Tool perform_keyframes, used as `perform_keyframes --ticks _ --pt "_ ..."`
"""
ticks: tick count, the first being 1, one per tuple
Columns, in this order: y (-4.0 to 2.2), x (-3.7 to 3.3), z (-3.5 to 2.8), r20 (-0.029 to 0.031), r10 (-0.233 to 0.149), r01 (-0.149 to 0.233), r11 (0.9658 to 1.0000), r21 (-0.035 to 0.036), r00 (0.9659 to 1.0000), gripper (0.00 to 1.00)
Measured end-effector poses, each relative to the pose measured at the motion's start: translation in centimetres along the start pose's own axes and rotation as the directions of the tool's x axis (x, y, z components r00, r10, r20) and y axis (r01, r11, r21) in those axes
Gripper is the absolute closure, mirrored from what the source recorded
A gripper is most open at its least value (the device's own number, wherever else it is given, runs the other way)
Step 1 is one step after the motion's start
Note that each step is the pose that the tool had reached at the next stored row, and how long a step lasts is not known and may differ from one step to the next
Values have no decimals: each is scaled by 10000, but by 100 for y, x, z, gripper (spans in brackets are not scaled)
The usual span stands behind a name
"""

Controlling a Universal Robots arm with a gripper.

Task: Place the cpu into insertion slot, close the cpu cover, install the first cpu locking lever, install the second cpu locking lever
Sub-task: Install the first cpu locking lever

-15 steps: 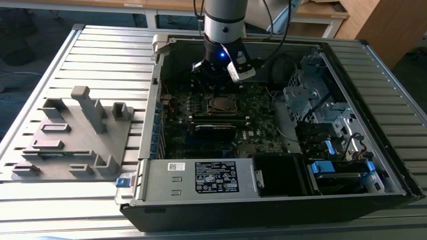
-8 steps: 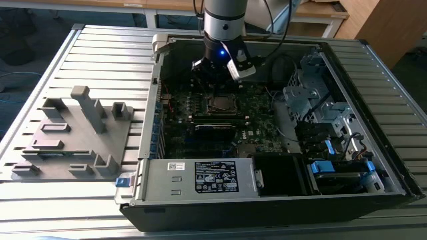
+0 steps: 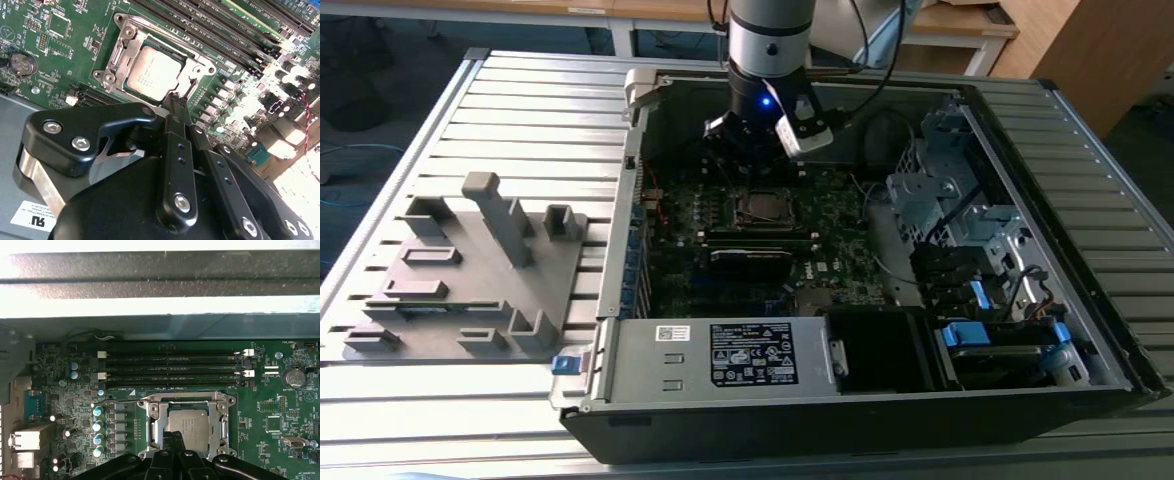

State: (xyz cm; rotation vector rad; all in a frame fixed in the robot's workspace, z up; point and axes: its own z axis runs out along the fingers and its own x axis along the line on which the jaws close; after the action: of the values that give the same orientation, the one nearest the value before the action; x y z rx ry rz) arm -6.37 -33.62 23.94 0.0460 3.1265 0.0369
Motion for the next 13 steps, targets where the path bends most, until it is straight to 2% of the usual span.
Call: perform_keyframes --ticks 4,13 --pt "-1 11 -3 1 0 0 10000 4 10000 89" --pt "-6 210 -4 118 -3 3 10000 -3 9999 89"
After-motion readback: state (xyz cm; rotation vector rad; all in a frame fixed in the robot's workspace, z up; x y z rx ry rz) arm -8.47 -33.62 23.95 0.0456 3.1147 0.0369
